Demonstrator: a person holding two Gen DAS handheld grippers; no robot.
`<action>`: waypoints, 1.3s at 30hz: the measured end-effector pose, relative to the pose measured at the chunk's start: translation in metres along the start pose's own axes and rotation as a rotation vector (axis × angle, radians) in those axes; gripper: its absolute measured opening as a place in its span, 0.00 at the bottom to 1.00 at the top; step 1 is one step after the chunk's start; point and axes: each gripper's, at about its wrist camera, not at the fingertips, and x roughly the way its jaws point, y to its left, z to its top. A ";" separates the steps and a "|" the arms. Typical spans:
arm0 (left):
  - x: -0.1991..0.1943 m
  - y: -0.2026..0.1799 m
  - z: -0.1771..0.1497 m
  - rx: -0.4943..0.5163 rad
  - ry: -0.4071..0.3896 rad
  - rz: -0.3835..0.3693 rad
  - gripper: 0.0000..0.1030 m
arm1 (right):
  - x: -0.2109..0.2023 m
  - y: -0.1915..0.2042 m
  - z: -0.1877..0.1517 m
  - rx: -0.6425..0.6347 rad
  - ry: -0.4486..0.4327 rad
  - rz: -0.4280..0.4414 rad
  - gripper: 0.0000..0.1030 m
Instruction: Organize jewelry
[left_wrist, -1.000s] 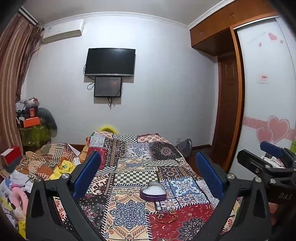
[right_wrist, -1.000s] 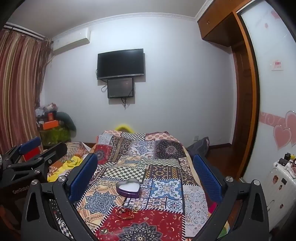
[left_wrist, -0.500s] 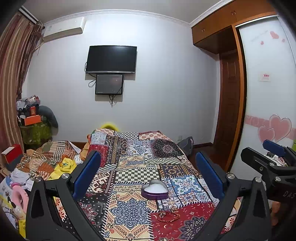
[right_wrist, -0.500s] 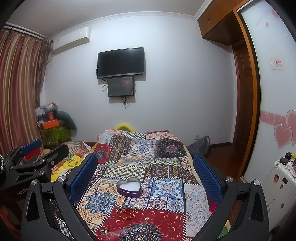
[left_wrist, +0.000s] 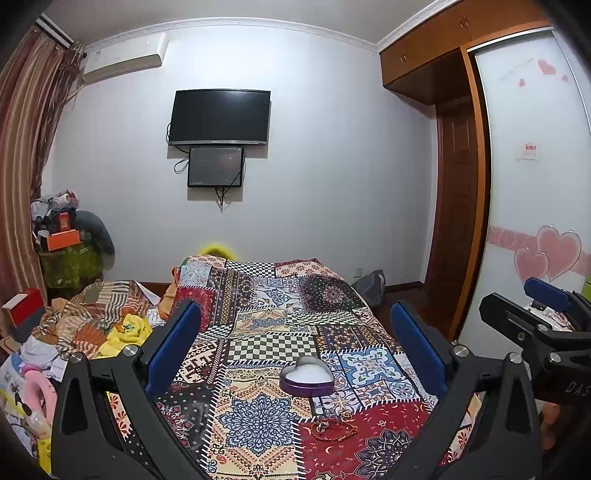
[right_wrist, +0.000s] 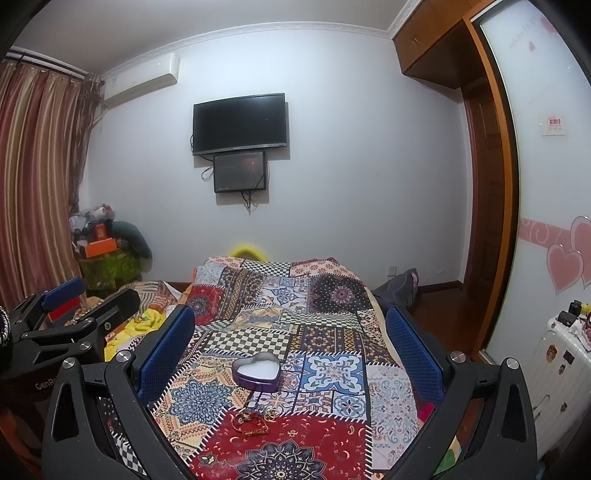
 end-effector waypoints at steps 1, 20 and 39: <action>0.000 0.000 0.001 0.000 0.000 0.000 1.00 | 0.000 0.000 0.000 0.000 0.000 -0.001 1.00; 0.002 0.000 0.002 -0.002 0.011 -0.009 1.00 | 0.000 -0.001 0.000 0.000 0.004 -0.004 1.00; 0.006 0.001 0.002 -0.002 0.021 -0.012 1.00 | 0.007 -0.002 -0.006 0.007 0.024 -0.004 1.00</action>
